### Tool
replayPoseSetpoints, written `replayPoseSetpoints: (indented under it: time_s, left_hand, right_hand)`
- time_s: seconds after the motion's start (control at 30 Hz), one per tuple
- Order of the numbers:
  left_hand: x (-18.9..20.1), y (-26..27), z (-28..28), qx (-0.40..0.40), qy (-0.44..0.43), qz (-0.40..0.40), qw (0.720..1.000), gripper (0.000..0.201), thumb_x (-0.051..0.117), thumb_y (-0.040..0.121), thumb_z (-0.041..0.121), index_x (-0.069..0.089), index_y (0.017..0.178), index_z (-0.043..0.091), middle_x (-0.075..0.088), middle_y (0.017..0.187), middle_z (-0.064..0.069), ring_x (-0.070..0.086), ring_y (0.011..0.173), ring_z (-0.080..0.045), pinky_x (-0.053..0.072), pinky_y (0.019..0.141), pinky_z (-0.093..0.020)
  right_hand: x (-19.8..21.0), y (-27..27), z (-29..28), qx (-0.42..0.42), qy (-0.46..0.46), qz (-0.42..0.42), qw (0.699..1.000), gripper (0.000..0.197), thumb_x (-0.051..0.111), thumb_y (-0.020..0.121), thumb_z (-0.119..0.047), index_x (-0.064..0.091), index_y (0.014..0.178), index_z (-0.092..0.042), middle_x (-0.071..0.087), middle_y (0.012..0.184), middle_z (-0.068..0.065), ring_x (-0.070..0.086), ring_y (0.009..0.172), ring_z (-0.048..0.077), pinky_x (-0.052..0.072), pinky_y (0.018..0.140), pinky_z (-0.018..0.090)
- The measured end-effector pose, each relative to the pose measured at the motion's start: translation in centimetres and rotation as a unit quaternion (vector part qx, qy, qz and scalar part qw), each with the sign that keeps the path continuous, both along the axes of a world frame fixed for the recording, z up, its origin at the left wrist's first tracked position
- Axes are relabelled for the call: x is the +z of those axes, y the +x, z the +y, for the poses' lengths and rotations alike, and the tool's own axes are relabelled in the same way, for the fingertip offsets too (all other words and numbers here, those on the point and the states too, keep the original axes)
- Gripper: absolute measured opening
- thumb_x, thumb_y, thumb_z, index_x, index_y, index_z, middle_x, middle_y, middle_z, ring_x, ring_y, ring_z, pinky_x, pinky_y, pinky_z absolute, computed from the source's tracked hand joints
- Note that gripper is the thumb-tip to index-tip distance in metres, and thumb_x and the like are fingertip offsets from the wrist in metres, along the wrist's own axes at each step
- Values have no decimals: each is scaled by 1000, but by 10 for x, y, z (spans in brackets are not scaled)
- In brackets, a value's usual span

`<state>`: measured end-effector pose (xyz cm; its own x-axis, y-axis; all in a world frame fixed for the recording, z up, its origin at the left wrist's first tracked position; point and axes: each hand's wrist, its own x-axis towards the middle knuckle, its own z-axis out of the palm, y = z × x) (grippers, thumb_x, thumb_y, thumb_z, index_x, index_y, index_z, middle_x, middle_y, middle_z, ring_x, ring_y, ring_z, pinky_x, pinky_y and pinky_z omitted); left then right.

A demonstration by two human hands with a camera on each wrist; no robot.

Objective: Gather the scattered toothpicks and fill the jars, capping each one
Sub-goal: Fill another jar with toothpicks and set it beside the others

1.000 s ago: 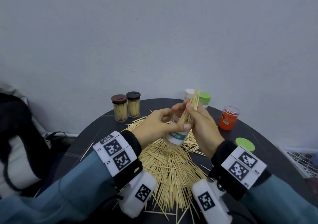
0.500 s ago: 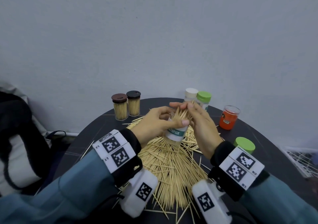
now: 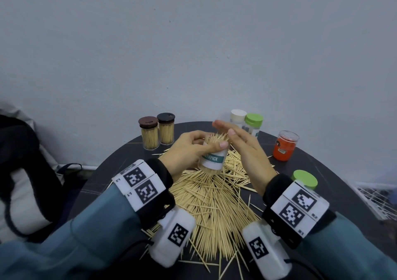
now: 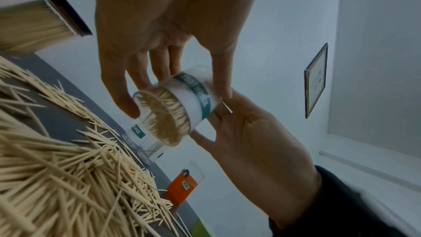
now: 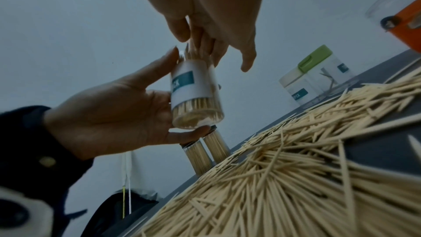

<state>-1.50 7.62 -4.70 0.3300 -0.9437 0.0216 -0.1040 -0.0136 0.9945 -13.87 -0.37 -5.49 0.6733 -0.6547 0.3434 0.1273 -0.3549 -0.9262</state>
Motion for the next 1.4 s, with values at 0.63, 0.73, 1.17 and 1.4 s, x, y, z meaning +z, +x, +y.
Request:
replayPoseSetpoints:
  time_s: [0.63,0.73,1.17,1.4]
  left_hand:
    - [0,8,-1,130,-136,-258,948,58,90,55,16,63,107,20,66,100,11,57,93,7,38,76,2]
    - [0,5,0,107,-125,-293,942,57,89,55,17,63,105,24,65,101,14,59,98,0,45,83,-13]
    - [-3,9,0,82,-107,-313,940,57,90,55,18,63,104,24,66,102,12,59,97,0,45,84,-17]
    - [-3,10,0,72,-93,-307,945,56,89,55,18,64,104,24,66,101,12,59,94,1,44,79,-13]
  right_hand:
    - [8,-7,-5,-122,-127,20,984,14,74,75,-5,68,74,-18,67,69,-6,63,62,2,53,65,15]
    - [9,-7,-7,-156,-149,15,976,14,77,72,-5,69,73,-16,68,68,-5,62,62,1,49,63,9]
    - [13,-8,-6,-120,-320,155,927,13,70,81,-18,75,91,-12,62,77,0,49,60,-2,37,60,5]
    - [12,-8,-6,-128,-255,139,948,14,68,82,-10,71,95,-16,62,76,-9,57,67,-5,46,68,10]
